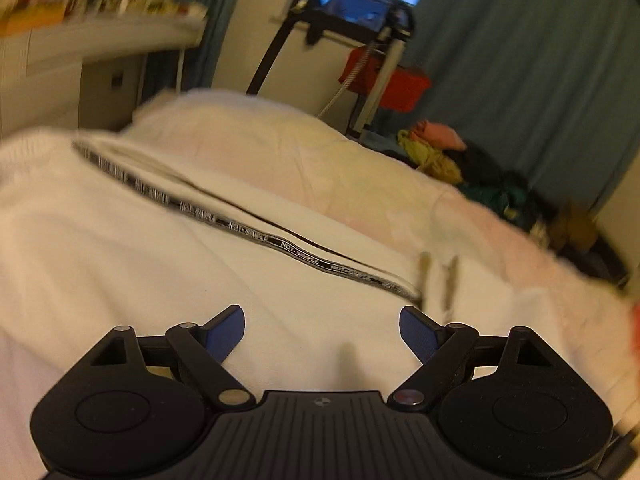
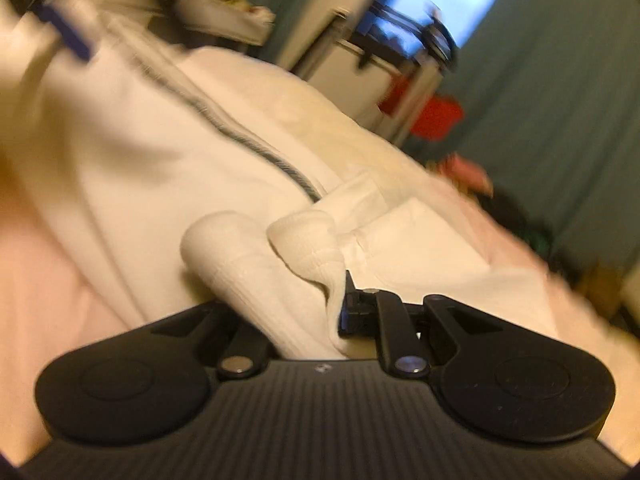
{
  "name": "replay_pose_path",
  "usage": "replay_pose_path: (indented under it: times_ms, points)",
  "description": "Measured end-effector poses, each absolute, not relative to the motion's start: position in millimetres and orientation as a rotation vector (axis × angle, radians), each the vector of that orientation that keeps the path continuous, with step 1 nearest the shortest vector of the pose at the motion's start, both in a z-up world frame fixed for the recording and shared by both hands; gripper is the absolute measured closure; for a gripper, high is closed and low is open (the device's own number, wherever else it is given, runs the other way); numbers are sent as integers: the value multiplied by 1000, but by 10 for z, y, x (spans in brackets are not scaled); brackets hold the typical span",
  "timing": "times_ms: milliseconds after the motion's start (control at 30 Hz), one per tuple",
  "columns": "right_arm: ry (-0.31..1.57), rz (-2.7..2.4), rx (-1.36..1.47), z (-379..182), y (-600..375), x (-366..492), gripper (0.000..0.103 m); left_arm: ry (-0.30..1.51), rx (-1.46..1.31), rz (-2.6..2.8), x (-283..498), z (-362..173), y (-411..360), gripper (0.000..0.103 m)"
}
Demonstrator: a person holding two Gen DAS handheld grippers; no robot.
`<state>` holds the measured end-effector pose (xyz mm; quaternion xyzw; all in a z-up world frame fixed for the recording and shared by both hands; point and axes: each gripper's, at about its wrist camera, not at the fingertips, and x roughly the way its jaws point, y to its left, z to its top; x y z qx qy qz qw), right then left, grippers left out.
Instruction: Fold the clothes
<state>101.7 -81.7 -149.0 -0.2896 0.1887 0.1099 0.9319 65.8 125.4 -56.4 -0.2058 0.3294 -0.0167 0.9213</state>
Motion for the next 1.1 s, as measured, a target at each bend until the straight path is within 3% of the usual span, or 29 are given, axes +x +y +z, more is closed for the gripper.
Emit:
replay_pose_path:
  times_ms: [200, 433, 600, 667, 733, 967, 1100]
  points:
    - [284, 280, -489, -1173, -599, 798, 90, 614, -503, -35, 722, -482, 1519, 17]
    - [414, 341, -397, -1285, -390, 870, 85, 599, -517, -55, 790, -481, 1659, 17]
    - [575, 481, -270, -1016, -651, 887, 64, 576, -484, -101, 737, -433, 1564, 17]
    - [644, 561, -212, -897, -755, 910, 36, 570, -457, -120, 700, -407, 1501, 17]
    - [694, 670, -115, -766, -932, 816, 26, 570, -437, -139, 640, -391, 1443, 17]
    - [676, 624, 288, -378, -1664, 1082, 26, 571, -367, -225, 473, -409, 1205, 17]
    - [774, 449, 318, -334, -1746, 1701, 24, 602, -296, -278, 559, -559, 934, 22]
